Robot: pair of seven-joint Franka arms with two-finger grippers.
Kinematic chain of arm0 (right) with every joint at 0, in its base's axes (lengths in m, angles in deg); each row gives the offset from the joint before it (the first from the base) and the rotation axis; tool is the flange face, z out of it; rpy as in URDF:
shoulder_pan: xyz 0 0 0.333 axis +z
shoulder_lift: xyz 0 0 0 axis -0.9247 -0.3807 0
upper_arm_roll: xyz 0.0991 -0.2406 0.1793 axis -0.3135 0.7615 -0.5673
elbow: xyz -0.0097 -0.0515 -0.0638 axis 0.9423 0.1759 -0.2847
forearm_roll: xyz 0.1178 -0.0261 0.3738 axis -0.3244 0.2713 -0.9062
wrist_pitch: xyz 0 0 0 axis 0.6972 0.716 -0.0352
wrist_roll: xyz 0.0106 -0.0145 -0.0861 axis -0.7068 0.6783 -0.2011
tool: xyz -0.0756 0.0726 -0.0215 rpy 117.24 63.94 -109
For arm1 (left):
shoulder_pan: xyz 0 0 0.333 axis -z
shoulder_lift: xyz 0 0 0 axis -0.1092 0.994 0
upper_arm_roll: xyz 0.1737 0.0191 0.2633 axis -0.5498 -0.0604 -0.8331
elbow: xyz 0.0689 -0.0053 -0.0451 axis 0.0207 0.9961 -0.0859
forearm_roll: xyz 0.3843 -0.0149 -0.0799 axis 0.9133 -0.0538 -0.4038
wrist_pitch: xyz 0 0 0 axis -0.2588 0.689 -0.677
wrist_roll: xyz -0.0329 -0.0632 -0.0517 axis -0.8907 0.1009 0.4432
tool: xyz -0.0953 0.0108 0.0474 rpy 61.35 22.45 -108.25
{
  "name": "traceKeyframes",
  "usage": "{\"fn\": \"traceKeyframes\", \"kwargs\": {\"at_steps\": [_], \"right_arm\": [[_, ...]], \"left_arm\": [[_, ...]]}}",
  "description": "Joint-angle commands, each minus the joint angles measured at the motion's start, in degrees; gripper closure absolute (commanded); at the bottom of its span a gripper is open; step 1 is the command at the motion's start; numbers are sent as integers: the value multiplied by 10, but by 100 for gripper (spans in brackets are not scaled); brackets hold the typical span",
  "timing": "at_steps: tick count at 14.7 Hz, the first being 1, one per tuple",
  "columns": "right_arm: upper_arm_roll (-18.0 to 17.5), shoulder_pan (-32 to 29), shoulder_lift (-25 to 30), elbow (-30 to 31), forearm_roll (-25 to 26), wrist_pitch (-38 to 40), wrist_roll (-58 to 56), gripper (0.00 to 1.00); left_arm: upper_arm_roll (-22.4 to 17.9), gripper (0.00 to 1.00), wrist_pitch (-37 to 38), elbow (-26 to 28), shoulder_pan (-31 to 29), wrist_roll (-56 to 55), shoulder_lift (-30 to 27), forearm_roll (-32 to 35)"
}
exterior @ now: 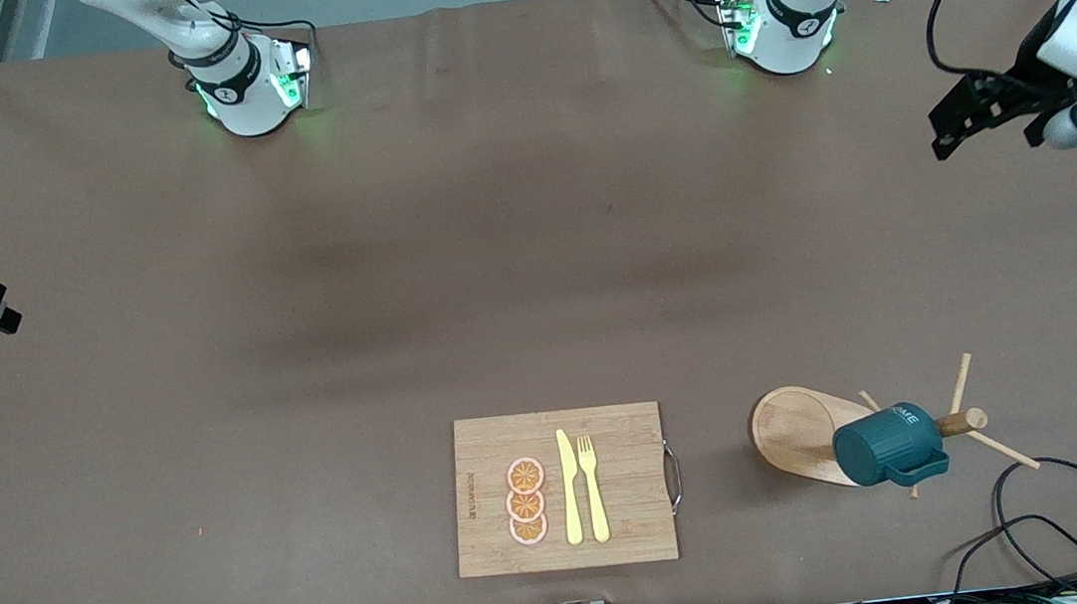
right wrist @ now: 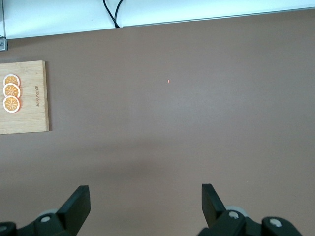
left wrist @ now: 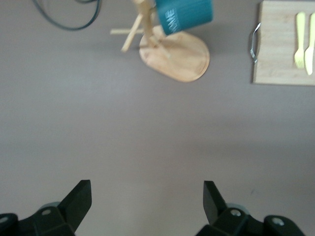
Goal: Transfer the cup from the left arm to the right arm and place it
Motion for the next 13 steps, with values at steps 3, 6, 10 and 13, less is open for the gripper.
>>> {"fn": "traceKeyframes", "kwargs": {"at_steps": [3, 6, 10, 13], "right_arm": [[-5, -5, 7, 4, -3, 3, -8, 0], [-5, -4, 7, 4, -3, 3, -8, 0], [-5, -5, 6, 4, -3, 3, -8, 0], [-5, -5, 6, 4, -3, 3, -8, 0]], "left_arm": [[42, 0, -137, 43, 40, -102, 49, 131], [41, 0, -242, 102, 38, -107, 48, 152], [42, 0, -379, 167, 36, -97, 66, 272], [42, 0, -420, 177, 38, -74, 102, 374]]}}
